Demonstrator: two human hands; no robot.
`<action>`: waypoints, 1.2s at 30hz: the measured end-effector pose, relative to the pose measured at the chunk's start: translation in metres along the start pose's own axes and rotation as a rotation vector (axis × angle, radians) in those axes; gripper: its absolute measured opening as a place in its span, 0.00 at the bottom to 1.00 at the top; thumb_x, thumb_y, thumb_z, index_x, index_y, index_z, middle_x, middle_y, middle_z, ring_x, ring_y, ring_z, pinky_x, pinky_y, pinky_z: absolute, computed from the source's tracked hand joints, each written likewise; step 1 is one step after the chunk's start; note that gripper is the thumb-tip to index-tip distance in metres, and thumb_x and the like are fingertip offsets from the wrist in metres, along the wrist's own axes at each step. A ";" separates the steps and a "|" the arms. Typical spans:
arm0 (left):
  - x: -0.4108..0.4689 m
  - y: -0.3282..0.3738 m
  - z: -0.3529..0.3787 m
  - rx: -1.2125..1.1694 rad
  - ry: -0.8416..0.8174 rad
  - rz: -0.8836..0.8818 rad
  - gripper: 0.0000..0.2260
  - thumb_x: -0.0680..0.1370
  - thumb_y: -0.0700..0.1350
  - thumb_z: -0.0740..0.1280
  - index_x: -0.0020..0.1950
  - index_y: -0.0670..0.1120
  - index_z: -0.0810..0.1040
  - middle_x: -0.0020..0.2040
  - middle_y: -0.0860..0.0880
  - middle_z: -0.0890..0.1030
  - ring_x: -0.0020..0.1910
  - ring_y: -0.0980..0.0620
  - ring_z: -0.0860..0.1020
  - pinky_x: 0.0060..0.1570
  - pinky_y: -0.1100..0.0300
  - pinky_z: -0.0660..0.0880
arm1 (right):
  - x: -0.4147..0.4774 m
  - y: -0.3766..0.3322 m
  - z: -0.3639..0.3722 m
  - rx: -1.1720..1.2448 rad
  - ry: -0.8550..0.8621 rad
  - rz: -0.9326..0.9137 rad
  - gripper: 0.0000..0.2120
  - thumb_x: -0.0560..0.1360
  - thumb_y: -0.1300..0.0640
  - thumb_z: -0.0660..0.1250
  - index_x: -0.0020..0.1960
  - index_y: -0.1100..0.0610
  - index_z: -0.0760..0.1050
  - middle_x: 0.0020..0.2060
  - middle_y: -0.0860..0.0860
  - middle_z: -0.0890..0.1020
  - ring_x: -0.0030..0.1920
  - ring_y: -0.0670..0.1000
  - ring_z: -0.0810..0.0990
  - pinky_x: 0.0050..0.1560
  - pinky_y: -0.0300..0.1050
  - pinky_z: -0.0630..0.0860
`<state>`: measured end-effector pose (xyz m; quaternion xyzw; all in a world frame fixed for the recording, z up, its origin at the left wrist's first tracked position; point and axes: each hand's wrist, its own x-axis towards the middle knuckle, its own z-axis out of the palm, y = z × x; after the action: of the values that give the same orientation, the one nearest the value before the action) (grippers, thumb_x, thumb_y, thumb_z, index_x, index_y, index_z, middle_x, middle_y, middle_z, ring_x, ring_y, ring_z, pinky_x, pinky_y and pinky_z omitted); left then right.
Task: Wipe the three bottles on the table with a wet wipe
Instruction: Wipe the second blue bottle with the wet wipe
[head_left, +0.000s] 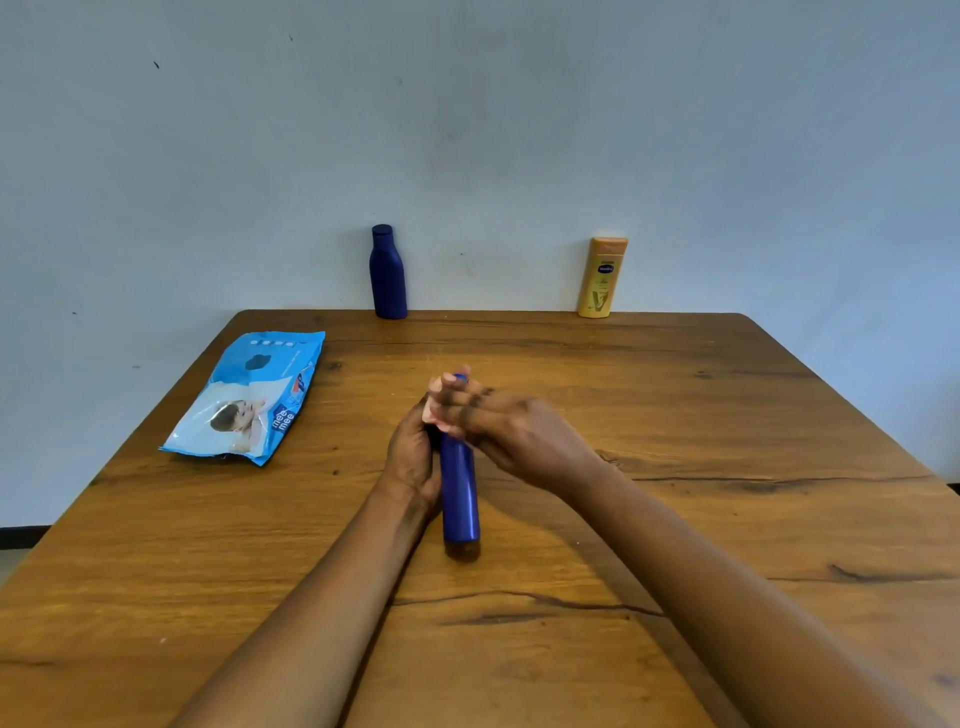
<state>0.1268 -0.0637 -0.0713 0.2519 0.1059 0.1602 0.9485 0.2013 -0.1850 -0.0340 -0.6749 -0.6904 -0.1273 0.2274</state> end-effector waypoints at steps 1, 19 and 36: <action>0.000 -0.001 -0.001 0.000 0.006 0.020 0.13 0.79 0.46 0.60 0.55 0.41 0.81 0.48 0.45 0.82 0.46 0.52 0.81 0.48 0.62 0.78 | 0.006 0.000 -0.002 -0.009 0.018 0.049 0.18 0.77 0.56 0.56 0.63 0.60 0.75 0.64 0.56 0.75 0.66 0.54 0.72 0.61 0.52 0.74; 0.000 0.009 -0.024 0.334 0.013 0.003 0.37 0.55 0.63 0.79 0.57 0.45 0.79 0.54 0.48 0.76 0.42 0.55 0.78 0.47 0.58 0.78 | -0.035 -0.059 0.034 0.054 -0.024 -0.101 0.18 0.78 0.61 0.64 0.67 0.64 0.71 0.68 0.58 0.71 0.72 0.51 0.64 0.68 0.46 0.67; -0.001 0.005 0.000 0.050 0.017 -0.096 0.22 0.82 0.51 0.55 0.50 0.39 0.84 0.50 0.44 0.83 0.47 0.49 0.83 0.49 0.55 0.79 | 0.000 -0.016 0.028 -0.019 0.066 0.319 0.24 0.77 0.63 0.64 0.72 0.61 0.64 0.71 0.58 0.66 0.69 0.56 0.67 0.63 0.54 0.73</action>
<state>0.1243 -0.0594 -0.0686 0.2689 0.1299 0.1138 0.9475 0.1813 -0.1730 -0.0559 -0.7736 -0.5653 -0.1182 0.2608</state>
